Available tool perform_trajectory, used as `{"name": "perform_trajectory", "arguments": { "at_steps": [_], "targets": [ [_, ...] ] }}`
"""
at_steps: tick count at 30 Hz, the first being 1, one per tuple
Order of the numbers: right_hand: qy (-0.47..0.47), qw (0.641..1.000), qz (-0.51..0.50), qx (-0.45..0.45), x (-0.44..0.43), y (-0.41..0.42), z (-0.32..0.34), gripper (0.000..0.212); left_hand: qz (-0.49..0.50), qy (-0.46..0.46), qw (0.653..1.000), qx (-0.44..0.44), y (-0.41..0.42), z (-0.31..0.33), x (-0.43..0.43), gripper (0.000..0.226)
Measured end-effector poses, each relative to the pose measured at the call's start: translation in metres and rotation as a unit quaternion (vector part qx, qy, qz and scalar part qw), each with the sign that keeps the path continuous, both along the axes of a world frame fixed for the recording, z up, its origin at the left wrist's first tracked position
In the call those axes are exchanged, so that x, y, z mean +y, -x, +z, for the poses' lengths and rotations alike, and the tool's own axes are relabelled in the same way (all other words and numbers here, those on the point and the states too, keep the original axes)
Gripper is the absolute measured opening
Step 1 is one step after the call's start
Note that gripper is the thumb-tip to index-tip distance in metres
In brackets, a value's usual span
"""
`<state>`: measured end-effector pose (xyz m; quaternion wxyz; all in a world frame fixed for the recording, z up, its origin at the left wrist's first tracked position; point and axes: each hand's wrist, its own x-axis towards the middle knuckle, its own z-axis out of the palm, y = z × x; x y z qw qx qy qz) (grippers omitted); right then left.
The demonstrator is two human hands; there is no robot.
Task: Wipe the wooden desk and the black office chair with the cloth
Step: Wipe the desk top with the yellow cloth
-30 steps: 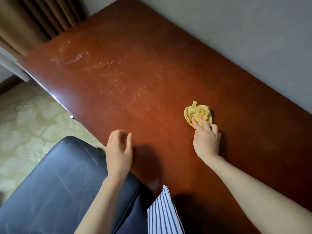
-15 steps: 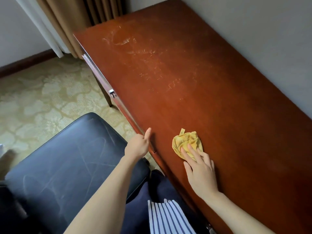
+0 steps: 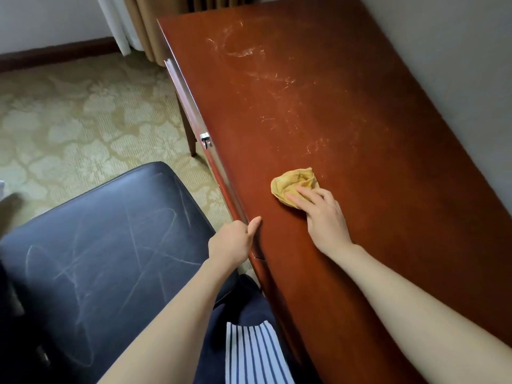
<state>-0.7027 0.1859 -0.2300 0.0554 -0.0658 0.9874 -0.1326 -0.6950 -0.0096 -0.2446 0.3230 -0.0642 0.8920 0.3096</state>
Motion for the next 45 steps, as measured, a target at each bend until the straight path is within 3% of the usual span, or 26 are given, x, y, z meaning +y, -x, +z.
{"name": "perform_trajectory", "arguments": {
  "at_steps": [4,9,14,18,22,28,31,34,38,45],
  "targets": [
    [-0.025,0.999,0.031,-0.011,-0.021,0.068,0.000,0.056,-0.031,0.096,0.994,0.053,0.002,0.006,-0.005,0.063],
    [-0.047,0.996,0.067,-0.025,-0.050,0.129,0.002,0.056,-0.034,0.111,0.979,0.165,0.004,0.005,-0.014,0.047],
    [-0.068,0.996,0.037,-0.032,-0.067,0.123,0.005,0.062,-0.059,0.084,0.975,0.199,0.018,0.012,-0.026,0.083],
    [-0.077,0.996,0.032,-0.017,-0.071,0.059,0.002,0.067,-0.149,0.120,0.968,0.160,0.031,0.020,-0.031,0.114],
    [-0.060,0.998,0.007,0.002,-0.058,-0.014,-0.005,0.070,-0.247,0.192,0.939,0.145,0.044,0.026,-0.032,0.130],
    [-0.054,0.998,0.009,0.043,-0.033,-0.093,-0.010,0.074,-0.266,0.227,0.926,0.141,0.049,0.022,-0.029,0.139],
    [-0.053,0.998,0.038,0.026,-0.017,-0.115,-0.014,0.090,-0.255,0.203,0.936,0.134,0.048,0.019,-0.030,0.142],
    [-0.061,0.991,0.120,0.019,0.004,-0.110,-0.014,0.092,-0.248,0.188,0.941,0.136,0.048,0.018,-0.029,0.143],
    [-0.107,0.974,0.199,0.017,0.031,-0.066,-0.007,0.066,-0.240,0.183,0.945,0.129,0.048,0.018,-0.029,0.143],
    [-0.107,0.989,0.101,0.009,0.057,0.026,-0.001,0.087,-0.221,0.191,0.949,0.116,0.048,0.021,-0.027,0.141]
  ]
}}
